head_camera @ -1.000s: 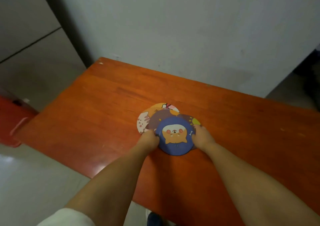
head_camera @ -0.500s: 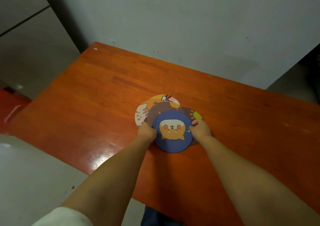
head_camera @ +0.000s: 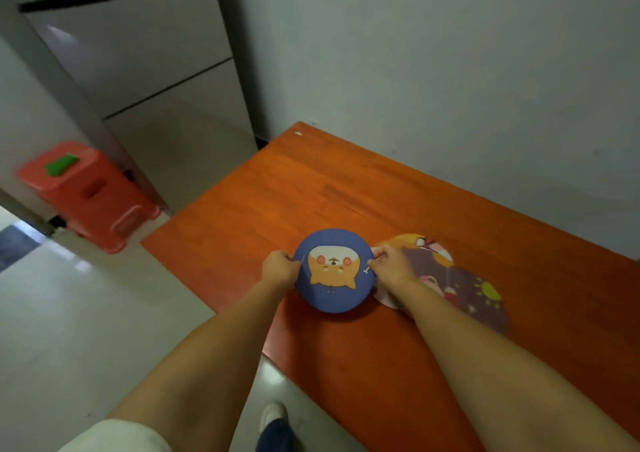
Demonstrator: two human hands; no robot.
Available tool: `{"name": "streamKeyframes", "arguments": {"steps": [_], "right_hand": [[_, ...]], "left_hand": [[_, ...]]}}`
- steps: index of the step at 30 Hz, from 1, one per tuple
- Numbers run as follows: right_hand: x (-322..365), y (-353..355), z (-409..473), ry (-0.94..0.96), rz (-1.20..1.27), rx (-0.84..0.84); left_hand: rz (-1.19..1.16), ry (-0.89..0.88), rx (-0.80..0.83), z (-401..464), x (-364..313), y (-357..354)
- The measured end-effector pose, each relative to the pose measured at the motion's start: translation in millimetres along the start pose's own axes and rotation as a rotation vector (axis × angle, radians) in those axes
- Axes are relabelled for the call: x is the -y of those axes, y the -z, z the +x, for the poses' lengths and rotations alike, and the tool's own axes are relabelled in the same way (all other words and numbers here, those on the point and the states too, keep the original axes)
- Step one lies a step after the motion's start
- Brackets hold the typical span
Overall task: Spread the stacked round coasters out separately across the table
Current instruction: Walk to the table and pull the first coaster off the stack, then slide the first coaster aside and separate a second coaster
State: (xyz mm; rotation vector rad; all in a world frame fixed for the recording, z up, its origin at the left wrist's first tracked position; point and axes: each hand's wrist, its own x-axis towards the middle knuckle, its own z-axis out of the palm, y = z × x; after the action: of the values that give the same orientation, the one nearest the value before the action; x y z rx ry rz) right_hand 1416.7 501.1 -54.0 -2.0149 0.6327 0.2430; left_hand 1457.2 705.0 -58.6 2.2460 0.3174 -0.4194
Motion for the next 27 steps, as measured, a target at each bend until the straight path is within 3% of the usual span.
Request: {"name": "streamKeyframes", "arguments": {"steps": [8,13,20,27], "right_hand": [[62,-116,26,-0.021,-0.145,0.024],[68,-156,37,-0.073,-0.190,-0.022],[57,-162,42,-0.054,-0.394,-0.055],[45,-114,31,-0.055,-0.299,-0.119]], "left_hand": [[0.118,0.047,0.030,82,55,92],[0.231,-0.029,0.043,112,75,101],[0.377,-0.130,0.061,119,76,89],[0.469,-0.144,0.044,121,48,73]]}}
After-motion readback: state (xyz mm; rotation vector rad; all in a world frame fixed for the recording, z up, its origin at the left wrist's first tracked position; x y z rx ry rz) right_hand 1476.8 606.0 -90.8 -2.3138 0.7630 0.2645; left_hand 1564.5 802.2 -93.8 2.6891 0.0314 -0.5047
